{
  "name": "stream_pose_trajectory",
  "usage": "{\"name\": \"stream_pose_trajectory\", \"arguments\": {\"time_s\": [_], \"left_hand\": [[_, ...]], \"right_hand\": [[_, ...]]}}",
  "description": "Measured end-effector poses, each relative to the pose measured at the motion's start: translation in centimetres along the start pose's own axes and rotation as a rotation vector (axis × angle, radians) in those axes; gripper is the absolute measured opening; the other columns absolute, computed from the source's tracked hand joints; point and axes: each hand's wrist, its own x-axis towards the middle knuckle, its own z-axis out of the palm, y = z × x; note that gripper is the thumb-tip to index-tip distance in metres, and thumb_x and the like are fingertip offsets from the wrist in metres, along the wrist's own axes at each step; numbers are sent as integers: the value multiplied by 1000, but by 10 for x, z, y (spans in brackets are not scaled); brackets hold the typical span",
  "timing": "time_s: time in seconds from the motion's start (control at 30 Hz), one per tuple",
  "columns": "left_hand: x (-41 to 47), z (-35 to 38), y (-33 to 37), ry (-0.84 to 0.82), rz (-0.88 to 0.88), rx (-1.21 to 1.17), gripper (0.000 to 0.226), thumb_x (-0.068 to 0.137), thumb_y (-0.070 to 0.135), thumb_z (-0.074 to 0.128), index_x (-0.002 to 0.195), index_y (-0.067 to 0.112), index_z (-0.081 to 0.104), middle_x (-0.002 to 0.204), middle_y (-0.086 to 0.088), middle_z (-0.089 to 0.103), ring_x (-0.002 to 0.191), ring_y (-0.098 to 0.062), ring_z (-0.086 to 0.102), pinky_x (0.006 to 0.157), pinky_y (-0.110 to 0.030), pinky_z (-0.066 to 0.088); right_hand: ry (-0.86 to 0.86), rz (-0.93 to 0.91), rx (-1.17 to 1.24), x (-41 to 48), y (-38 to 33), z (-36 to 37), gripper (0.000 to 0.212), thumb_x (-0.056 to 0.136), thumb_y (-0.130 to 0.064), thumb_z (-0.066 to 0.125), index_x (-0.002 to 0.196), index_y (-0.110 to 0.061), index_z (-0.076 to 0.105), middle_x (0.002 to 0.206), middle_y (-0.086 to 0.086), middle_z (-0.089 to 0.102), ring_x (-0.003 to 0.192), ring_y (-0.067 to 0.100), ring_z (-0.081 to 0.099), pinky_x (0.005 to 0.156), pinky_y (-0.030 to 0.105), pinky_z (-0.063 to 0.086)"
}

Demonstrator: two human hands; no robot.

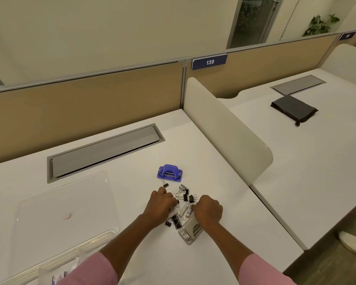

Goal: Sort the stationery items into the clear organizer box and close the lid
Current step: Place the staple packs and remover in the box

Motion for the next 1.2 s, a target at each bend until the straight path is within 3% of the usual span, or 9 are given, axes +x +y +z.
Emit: {"name": "stream_pose_trajectory", "arguments": {"time_s": [0.13, 0.27, 0.57, 0.7, 0.9, 1.07, 1.2], "left_hand": [[-2, 2, -4, -3, 55, 86, 29, 79, 6, 61, 101, 24, 68, 91, 5, 67, 95, -23, 51, 69, -31, 28], [-2, 5, -7, -53, 73, 209, 24, 59, 17, 81, 75, 27, 65, 65, 10, 61, 69, -16, 55, 57, -26, 34], [-3, 9, -4, -61, 116, 390, 32, 45, 5, 79, 67, 19, 60, 57, 3, 57, 57, -17, 52, 52, -27, 39], [-5, 11, -2, -68, 48, 385, 38, 40, 2, 78, 69, 17, 60, 60, 0, 57, 58, -18, 52, 51, -28, 41], [-12, 18, -6, -127, -86, 287, 43, 35, 22, 89, 69, 19, 62, 67, 0, 57, 62, -17, 52, 51, -27, 41], [-21, 9, 0, -80, -138, 160, 29, 78, 22, 68, 102, 10, 58, 103, -10, 58, 94, -26, 51, 74, -33, 38], [-24, 8, 1, -73, -147, 115, 25, 77, 20, 68, 98, 14, 57, 98, -5, 60, 88, -23, 53, 70, -30, 35]], "right_hand": [[-13, -46, -43, 1, -1, 0, 21, 86, -39, 58, 93, -19, 62, 102, 3, 69, 103, 24, 57, 83, 33, 40], [-21, -83, -71, -2, -6, 3, 22, 84, -40, 59, 94, -20, 63, 102, 1, 69, 103, 24, 56, 84, 34, 40], [-30, -131, -98, -6, -11, 10, 24, 81, -42, 61, 94, -23, 62, 103, 0, 69, 102, 24, 55, 84, 35, 39], [0, -221, -179, -7, -15, 9, 18, 81, -34, 58, 94, -22, 62, 100, 1, 69, 100, 24, 56, 83, 34, 38], [51, -374, -342, -11, -21, 13, 17, 84, -22, 54, 96, -17, 64, 99, 4, 67, 101, 27, 53, 85, 36, 37], [58, -414, -366, -10, -20, 17, 15, 83, -21, 56, 94, -17, 65, 96, 4, 68, 99, 26, 53, 84, 35, 38], [66, -441, -342, -8, -18, 16, 14, 85, -22, 55, 93, -18, 65, 95, 4, 67, 99, 25, 52, 83, 34, 39]]}}
